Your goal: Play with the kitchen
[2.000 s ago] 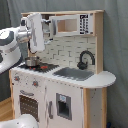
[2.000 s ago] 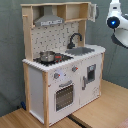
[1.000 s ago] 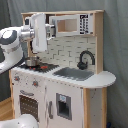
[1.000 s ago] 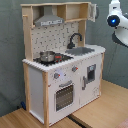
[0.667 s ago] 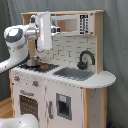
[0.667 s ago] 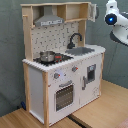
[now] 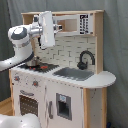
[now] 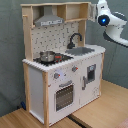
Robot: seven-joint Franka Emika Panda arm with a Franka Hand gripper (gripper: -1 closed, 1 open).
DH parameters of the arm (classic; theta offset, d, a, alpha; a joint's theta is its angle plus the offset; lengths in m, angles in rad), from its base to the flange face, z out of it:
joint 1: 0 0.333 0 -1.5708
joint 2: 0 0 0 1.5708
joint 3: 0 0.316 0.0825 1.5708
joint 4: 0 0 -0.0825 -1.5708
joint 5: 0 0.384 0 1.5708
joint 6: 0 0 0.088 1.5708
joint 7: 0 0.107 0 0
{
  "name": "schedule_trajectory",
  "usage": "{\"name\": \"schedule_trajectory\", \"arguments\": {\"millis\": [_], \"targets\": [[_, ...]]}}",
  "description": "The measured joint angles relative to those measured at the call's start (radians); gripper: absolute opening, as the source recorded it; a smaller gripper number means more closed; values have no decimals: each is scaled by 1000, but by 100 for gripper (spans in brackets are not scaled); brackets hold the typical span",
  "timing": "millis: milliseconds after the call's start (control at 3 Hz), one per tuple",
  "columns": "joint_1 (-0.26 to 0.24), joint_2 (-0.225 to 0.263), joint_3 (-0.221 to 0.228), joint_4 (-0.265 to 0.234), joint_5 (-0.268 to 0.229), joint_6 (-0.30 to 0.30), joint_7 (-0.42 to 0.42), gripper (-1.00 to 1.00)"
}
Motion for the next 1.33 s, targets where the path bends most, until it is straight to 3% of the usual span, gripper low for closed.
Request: {"name": "schedule_trajectory", "arguments": {"millis": [667, 1333], "targets": [[-62, 58, 125, 110, 0, 80, -1, -100], [-180, 111, 210, 248, 0, 124, -1, -100]]}}
